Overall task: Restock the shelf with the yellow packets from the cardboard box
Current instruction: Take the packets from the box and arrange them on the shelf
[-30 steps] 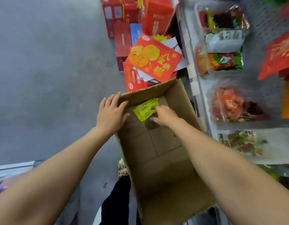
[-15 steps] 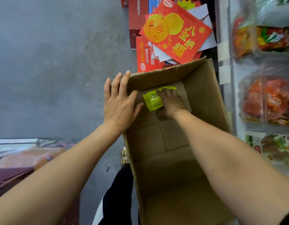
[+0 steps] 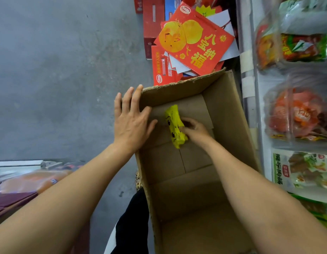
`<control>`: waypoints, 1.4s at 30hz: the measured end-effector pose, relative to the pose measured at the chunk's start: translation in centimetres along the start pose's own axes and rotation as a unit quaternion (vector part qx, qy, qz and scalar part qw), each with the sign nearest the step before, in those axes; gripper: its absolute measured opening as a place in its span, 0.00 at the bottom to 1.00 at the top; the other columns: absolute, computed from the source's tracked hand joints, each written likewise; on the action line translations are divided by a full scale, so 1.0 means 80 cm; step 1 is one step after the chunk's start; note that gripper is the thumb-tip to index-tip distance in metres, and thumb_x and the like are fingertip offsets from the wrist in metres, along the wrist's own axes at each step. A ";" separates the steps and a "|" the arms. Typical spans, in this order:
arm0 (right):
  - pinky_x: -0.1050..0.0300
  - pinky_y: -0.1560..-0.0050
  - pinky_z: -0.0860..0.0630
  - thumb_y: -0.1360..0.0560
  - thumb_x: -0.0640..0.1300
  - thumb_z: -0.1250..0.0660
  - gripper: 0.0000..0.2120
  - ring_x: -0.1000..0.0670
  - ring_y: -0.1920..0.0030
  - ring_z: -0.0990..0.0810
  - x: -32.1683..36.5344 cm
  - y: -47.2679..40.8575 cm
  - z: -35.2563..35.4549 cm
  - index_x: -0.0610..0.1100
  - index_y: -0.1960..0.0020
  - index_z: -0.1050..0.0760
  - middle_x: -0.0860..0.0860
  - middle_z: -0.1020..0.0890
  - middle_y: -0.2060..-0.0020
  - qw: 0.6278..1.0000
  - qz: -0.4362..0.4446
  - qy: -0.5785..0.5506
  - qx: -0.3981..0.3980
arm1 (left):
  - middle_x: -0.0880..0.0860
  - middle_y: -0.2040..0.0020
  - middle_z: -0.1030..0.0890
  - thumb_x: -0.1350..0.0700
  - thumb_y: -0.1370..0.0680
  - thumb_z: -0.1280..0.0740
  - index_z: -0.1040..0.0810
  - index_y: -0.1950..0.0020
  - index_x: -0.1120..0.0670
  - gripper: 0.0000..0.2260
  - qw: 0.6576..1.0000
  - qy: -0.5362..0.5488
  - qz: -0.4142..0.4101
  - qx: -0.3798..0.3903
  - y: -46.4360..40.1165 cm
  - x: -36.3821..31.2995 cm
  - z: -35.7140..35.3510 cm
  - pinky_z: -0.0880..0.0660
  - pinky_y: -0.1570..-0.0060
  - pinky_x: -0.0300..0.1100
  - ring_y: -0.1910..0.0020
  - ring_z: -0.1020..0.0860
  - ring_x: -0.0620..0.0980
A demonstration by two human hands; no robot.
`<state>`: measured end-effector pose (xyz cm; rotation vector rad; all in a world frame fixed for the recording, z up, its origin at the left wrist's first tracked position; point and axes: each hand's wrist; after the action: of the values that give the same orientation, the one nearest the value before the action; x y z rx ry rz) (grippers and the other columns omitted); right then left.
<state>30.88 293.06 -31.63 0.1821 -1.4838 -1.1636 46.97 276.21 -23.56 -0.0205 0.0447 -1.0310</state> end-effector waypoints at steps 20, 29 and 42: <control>0.53 0.57 0.18 0.23 0.35 0.34 0.17 0.48 0.53 0.16 -0.006 0.102 -0.012 0.42 0.35 0.26 0.45 0.16 0.48 0.959 -0.036 -0.260 0.110 | 0.61 0.23 0.42 0.43 0.25 0.34 0.20 0.50 0.52 0.14 1.000 0.005 -0.022 -0.003 0.003 0.005 -0.003 0.48 0.27 0.62 0.24 0.44 0.64; 0.54 0.55 0.19 0.31 0.36 0.23 0.18 0.47 0.52 0.16 -0.012 0.143 0.003 0.42 0.44 0.22 0.42 0.15 0.48 0.977 -0.001 -0.211 -0.009 | 0.61 0.23 0.43 0.44 0.26 0.32 0.20 0.49 0.53 0.13 0.999 0.017 -0.033 -0.010 0.006 0.007 -0.003 0.49 0.27 0.62 0.24 0.45 0.65; 0.61 0.61 0.24 0.30 0.44 0.22 0.17 0.55 0.60 0.18 -0.009 0.295 0.040 0.41 0.44 0.23 0.50 0.16 0.55 0.977 0.080 -0.174 -0.096 | 0.64 0.23 0.41 0.42 0.21 0.37 0.21 0.38 0.53 0.19 0.996 0.050 0.006 0.072 0.025 -0.034 0.064 0.47 0.26 0.59 0.24 0.42 0.63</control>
<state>39.82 306.84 -14.42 -0.2842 -1.6423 -1.2417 47.52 279.58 -18.43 0.1630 0.0607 -1.0207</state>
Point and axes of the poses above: each hand's wrist, its own y-axis away from the middle knuckle, its own z-axis out of the back of the hand, x = y × z
